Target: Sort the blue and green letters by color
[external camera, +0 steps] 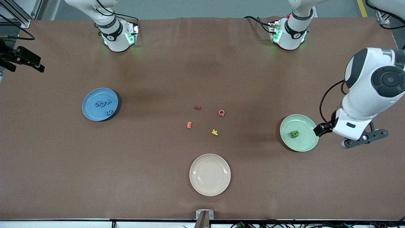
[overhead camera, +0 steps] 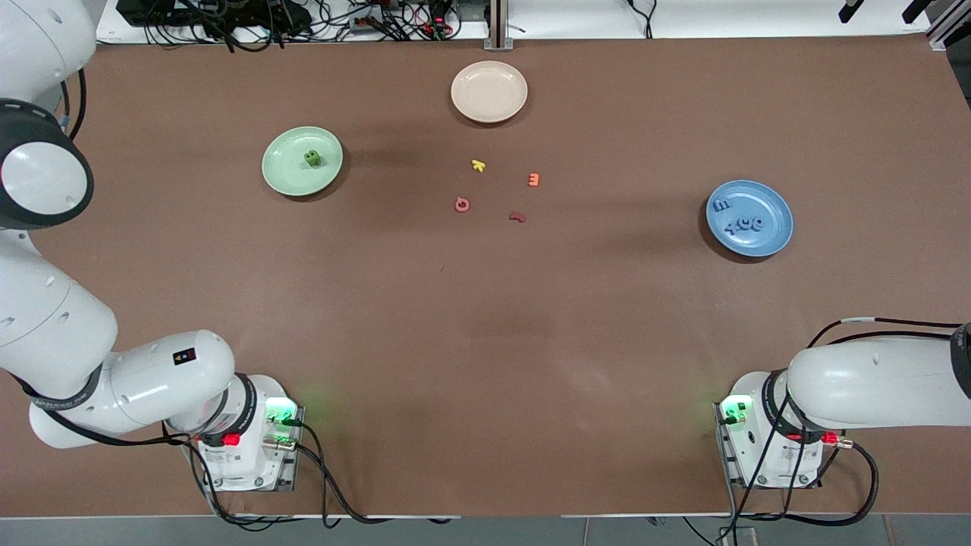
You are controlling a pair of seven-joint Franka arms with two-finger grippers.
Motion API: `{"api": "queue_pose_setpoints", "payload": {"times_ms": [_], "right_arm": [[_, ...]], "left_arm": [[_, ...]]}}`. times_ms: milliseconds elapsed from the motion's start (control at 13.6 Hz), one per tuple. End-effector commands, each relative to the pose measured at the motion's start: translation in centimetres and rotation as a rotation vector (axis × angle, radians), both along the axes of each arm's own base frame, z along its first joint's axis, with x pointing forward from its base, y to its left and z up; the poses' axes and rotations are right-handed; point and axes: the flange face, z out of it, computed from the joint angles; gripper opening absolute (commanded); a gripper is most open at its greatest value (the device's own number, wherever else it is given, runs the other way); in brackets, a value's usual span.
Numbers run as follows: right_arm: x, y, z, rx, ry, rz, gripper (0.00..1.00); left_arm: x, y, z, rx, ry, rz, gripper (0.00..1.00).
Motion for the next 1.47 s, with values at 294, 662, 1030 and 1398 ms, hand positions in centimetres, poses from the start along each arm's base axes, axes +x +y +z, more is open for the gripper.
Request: {"api": "queue_pose_setpoints", "payload": {"times_ms": [294, 662, 1030, 1398], "right_arm": [[-0.8, -0.4, 0.1, 0.020, -0.002, 0.002, 1.00], [-0.8, -0.3, 0.1, 0.020, -0.004, 0.004, 1.00], [-0.9, -0.3, 0.1, 0.020, -0.001, 0.004, 1.00], [-0.9, -0.2, 0.1, 0.020, -0.001, 0.007, 1.00]], "left_arm": [[-2.8, 1.5, 7.9, -0.011, 0.039, -0.049, 1.00], [-4.7, 2.2, 11.3, -0.070, 0.035, -0.020, 1.00], [-6.9, 6.2, 14.7, -0.122, 0.043, -0.120, 1.00], [-9.0, 8.4, 15.8, -0.170, 0.081, -0.138, 1.00]]}}
